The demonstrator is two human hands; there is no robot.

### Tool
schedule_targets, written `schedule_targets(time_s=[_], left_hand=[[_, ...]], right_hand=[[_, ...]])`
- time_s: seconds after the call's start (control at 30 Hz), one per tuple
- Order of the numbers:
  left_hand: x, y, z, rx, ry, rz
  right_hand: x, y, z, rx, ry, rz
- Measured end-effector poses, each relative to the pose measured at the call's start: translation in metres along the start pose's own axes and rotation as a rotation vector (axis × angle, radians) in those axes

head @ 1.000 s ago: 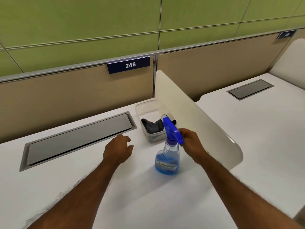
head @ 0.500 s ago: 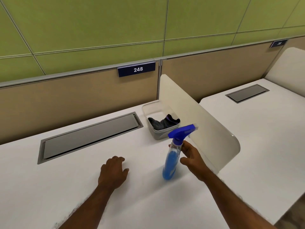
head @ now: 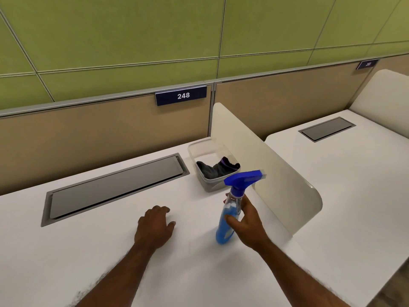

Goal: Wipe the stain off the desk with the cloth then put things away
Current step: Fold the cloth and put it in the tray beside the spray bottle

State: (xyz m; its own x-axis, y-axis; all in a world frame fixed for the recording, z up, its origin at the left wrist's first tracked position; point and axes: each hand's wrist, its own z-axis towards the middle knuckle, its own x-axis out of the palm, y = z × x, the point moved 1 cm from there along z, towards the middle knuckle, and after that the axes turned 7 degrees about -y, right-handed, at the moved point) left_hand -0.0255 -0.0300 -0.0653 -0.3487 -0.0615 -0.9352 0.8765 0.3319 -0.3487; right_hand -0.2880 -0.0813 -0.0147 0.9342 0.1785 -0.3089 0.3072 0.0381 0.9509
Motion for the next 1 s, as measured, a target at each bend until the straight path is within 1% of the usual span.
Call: schedule_targets(time_s=[0.13,0.27,0.33,0.47,0.57,0.67,0.77,0.83,0.93,1.0], left_hand=[[0.001,-0.016,0.020,0.017,-0.037,-0.142],[-0.001,-0.047,0.046,-0.017,-0.069,-0.359],[-0.005,-0.068,0.059,-0.078,-0.062,-0.458],[-0.004,-0.100,0.086,-0.243,-0.005,-0.767],[0.001,-0.114,0.104,-0.377,0.046,-0.931],[0.005,-0.123,0.118,-0.469,0.091,-0.990],[0.010,-0.126,0.124,-0.516,0.132,-1.000],[0.015,-0.126,0.125,-0.549,0.157,-1.062],[0.021,-0.128,0.128,-0.579,0.125,-1.178],[0.023,-0.129,0.129,-0.592,0.108,-1.179]], right_hand=[[0.002,0.028,0.028,-0.027,-0.135,0.123],[-0.005,0.076,0.067,-0.121,-0.198,0.182],[-0.008,0.099,0.091,-0.182,-0.213,0.197],[-0.009,0.126,0.144,-0.248,-0.211,0.202],[-0.001,0.130,0.179,-0.236,-0.201,0.149],[0.013,0.123,0.206,-0.219,-0.204,0.068],[0.027,0.111,0.226,-0.191,-0.220,-0.006],[0.036,0.102,0.238,-0.163,-0.220,-0.051],[0.046,0.088,0.250,-0.115,-0.226,-0.089],[0.052,0.080,0.257,-0.099,-0.235,-0.088]])
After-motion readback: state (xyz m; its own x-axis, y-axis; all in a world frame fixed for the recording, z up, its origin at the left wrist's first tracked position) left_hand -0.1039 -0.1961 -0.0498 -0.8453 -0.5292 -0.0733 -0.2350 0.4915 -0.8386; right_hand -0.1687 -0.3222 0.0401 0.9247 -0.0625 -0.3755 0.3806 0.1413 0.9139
